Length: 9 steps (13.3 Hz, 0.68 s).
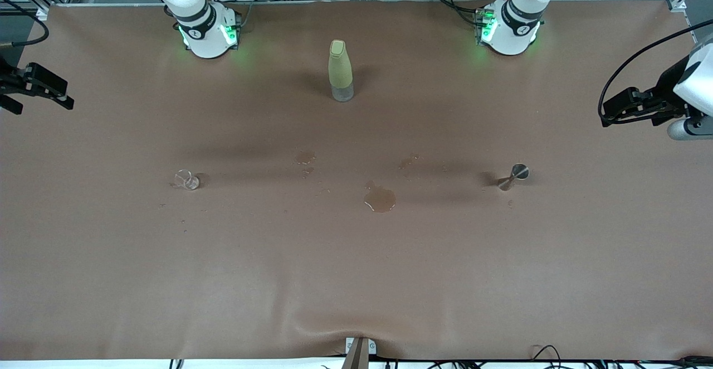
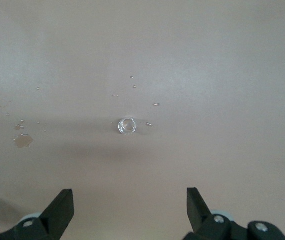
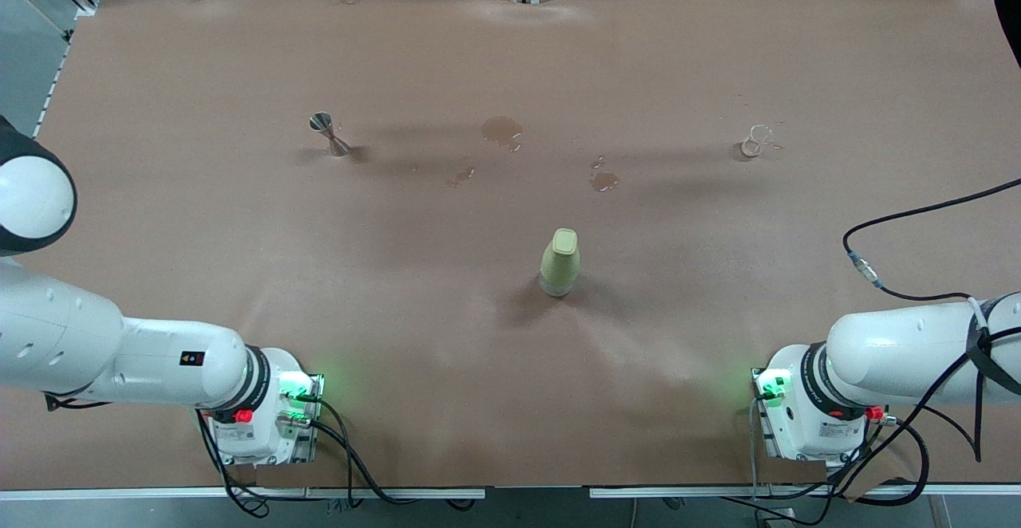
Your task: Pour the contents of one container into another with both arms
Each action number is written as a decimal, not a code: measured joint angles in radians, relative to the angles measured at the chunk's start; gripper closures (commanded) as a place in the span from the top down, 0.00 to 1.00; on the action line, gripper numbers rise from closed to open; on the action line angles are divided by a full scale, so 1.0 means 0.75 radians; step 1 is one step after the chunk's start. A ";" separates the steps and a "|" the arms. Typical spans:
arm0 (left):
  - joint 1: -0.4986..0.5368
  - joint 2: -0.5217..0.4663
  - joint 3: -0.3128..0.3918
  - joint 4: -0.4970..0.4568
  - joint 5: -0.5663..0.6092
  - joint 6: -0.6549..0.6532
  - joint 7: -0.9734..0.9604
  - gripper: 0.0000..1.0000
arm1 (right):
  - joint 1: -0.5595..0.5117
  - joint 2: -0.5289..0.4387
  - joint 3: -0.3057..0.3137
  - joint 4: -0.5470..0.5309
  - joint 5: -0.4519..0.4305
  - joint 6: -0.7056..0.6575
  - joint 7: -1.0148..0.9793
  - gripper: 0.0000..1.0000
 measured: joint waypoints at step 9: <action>0.016 0.000 0.001 -0.009 -0.005 0.000 0.067 1.00 | -0.012 0.000 -0.001 0.005 -0.041 0.008 -0.255 1.00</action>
